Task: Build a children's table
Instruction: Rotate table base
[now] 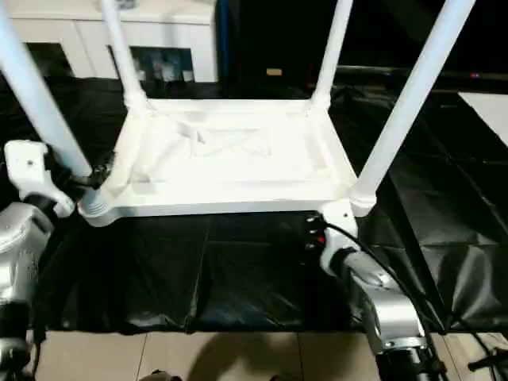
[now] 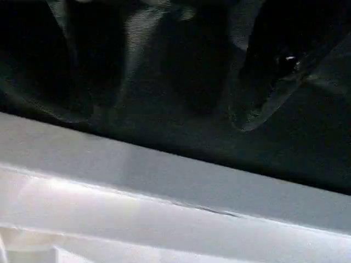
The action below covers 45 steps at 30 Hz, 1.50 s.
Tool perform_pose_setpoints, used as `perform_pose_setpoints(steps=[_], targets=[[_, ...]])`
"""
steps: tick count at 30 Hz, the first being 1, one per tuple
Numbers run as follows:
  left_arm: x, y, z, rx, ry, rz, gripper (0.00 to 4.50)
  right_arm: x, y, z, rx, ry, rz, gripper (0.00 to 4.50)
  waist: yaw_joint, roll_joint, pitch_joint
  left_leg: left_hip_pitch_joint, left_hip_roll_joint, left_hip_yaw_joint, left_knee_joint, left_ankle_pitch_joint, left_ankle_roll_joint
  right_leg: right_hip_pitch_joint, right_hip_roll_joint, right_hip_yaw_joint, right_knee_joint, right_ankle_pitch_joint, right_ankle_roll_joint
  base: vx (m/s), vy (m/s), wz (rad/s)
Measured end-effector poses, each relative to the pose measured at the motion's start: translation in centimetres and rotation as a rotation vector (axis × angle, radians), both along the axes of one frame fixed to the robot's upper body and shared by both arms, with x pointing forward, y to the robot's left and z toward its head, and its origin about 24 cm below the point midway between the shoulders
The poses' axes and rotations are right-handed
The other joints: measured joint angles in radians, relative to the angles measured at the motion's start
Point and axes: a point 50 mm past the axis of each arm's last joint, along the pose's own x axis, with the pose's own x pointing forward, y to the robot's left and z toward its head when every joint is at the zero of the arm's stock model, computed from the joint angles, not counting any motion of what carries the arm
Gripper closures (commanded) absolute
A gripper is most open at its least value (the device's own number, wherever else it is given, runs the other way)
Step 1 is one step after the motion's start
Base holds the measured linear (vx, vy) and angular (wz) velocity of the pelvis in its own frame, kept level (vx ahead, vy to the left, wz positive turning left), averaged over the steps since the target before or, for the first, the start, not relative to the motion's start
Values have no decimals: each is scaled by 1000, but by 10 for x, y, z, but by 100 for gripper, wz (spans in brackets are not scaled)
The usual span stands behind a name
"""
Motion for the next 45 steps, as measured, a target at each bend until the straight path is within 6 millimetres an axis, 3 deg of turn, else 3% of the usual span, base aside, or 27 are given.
perform_pose_setpoints(steps=[5,13,15,20,27,30,39,41,45], targets=[[-10,-2,4,-120,37,-368,0,18,-4,4,-67,1,-31,4,10,-1,0,2,1,1,0,0,0,2,-1,0,2,-1,-1,0,0,0],[-37,-7,13,-299,97,-745,0,40,15,5,-75,-11,-2,4,-7,-7,4,4,1,2,1,1,-1,1,-1,1,4,0,-3,0,0,0],[-52,-13,16,-330,128,-828,0,45,25,3,-72,-7,25,4,-22,-13,5,4,2,3,1,1,-1,0,0,1,4,0,-3,0,0,0],[-66,-48,27,-375,126,-987,0,51,50,-1,-62,2,106,4,-32,-33,11,7,2,4,1,1,-2,1,1,1,6,1,-5,0,0,0],[-61,-99,29,-446,104,-1089,0,56,88,-6,-57,10,246,4,-30,-53,9,11,2,4,1,3,-5,3,2,2,7,3,-7,0,0,0],[-57,-118,32,-466,101,-1134,0,60,94,-5,-54,8,262,4,-29,-54,10,11,2,4,1,3,-5,3,2,2,8,3,-7,0,0,0],[-47,-180,35,-457,43,-1190,0,60,86,-9,-42,-4,276,4,-25,-53,10,11,2,4,1,3,-5,4,2,1,6,3,-8,0,0,0],[-40,-197,35,-423,14,-1153,0,61,81,-11,-64,-22,248,4,-21,-50,9,11,2,4,1,3,-5,6,2,1,6,3,-8,0,0,0],[-23,-211,34,-370,-1,-1025,0,61,73,-13,-78,-37,201,4,-25,-43,8,15,2,3,1,3,-5,8,2,1,7,4,-9,0,0,0]])
